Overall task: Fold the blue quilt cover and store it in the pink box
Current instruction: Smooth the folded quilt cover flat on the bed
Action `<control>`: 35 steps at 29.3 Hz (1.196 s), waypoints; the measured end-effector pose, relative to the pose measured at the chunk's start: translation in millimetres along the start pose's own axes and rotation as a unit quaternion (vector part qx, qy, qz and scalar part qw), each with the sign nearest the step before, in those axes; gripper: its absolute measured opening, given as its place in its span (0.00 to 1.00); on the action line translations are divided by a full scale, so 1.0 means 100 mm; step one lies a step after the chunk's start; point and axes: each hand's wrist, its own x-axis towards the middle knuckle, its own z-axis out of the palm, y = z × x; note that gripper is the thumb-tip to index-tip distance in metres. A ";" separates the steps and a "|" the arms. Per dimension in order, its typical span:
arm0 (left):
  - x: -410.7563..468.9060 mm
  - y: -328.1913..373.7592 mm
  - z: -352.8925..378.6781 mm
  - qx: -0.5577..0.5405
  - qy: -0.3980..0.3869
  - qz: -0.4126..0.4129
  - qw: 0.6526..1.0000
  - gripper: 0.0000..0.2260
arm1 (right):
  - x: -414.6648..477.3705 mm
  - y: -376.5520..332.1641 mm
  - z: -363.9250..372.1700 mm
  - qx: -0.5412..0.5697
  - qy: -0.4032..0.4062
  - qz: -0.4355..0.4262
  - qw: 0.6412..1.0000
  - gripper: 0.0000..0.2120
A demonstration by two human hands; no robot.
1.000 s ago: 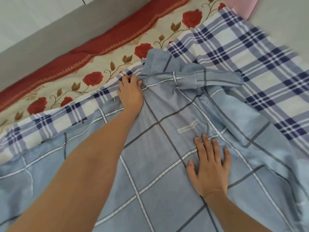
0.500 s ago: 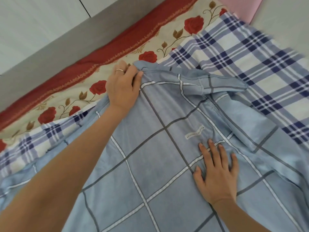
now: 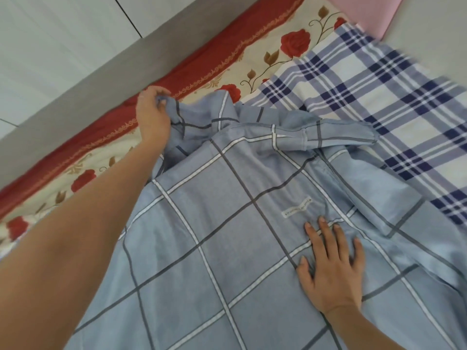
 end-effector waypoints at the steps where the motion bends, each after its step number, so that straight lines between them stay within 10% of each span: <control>1: 0.10 -0.04 -0.07 -0.015 0.031 -0.021 0.999 0.17 | -0.01 0.00 -0.01 0.001 -0.002 -0.001 1.000 0.31; 7: 0.28 -0.22 -0.12 0.121 0.053 -0.187 0.973 0.15 | -0.03 0.01 0.02 0.026 0.030 0.002 0.999 0.31; 12: -0.03 -0.02 0.13 0.230 -0.179 -0.140 0.946 0.32 | 0.01 -0.03 0.02 0.031 0.038 -0.003 0.999 0.31; 17: -0.03 0.19 0.42 0.102 -0.328 -0.131 0.930 0.40 | 0.02 -0.04 0.03 0.015 0.007 0.005 1.000 0.31; 23: -0.06 0.39 0.60 0.242 -0.288 -0.021 0.926 0.12 | -0.01 -0.01 0.02 0.022 0.011 -0.002 1.000 0.30; 33: -0.11 0.87 0.90 0.078 -0.105 -0.234 0.963 0.19 | 0.01 -0.02 0.05 0.038 0.036 -0.008 0.999 0.31; 35: -0.28 1.10 1.03 0.102 -0.084 -0.135 0.982 0.22 | 0.02 -0.01 0.06 0.032 0.028 -0.008 0.999 0.31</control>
